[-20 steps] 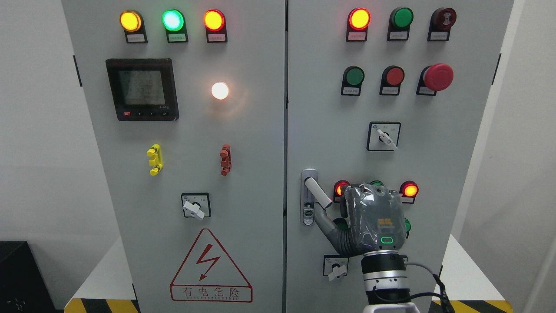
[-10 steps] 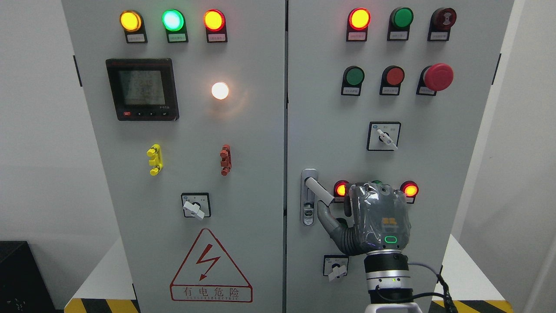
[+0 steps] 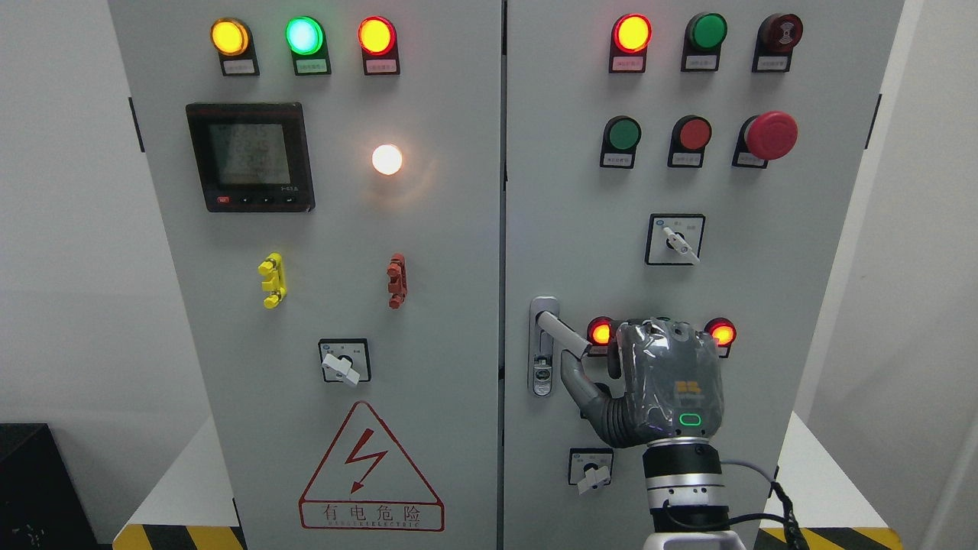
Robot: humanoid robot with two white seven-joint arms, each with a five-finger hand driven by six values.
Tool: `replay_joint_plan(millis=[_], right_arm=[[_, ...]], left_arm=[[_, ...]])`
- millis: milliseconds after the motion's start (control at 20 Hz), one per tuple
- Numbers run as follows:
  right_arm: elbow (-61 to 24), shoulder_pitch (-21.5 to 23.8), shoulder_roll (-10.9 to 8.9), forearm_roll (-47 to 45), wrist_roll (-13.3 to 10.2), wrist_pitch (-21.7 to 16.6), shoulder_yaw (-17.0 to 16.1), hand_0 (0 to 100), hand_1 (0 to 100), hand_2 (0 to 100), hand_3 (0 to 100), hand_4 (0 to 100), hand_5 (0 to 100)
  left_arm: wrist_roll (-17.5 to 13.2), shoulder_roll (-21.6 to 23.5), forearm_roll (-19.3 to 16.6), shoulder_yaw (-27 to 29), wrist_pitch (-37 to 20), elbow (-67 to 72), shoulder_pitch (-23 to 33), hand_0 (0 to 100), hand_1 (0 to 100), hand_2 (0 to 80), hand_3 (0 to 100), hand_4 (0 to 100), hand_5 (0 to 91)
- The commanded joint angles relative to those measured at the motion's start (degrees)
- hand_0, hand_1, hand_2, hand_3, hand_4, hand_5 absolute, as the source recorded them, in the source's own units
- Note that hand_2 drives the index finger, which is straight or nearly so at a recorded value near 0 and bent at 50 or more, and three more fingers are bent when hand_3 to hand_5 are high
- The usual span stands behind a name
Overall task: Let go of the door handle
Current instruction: 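Rotate the gripped handle with the right hand from vertical to horizontal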
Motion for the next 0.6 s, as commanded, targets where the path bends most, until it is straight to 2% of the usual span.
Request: replay_joint_plan(millis=[0,551], right_arm=[[-0.3,-0.2,-0.1,0.0,0.2,0.0,-0.4,37,39,88,100,100,97],[-0.3,-1.3,-0.1,0.0,0.2,0.0,-0.8,37,39,88,100,100,97]], left_arm=[[0.0,0.0,0.0,-1.1,0.0,-0.9,0.0,0,0,2.4,8,1,0.0],[0.0,0.0,0.0,-1.1,0.0,-0.9,0.0,0,0,2.3,9,1,0.0]])
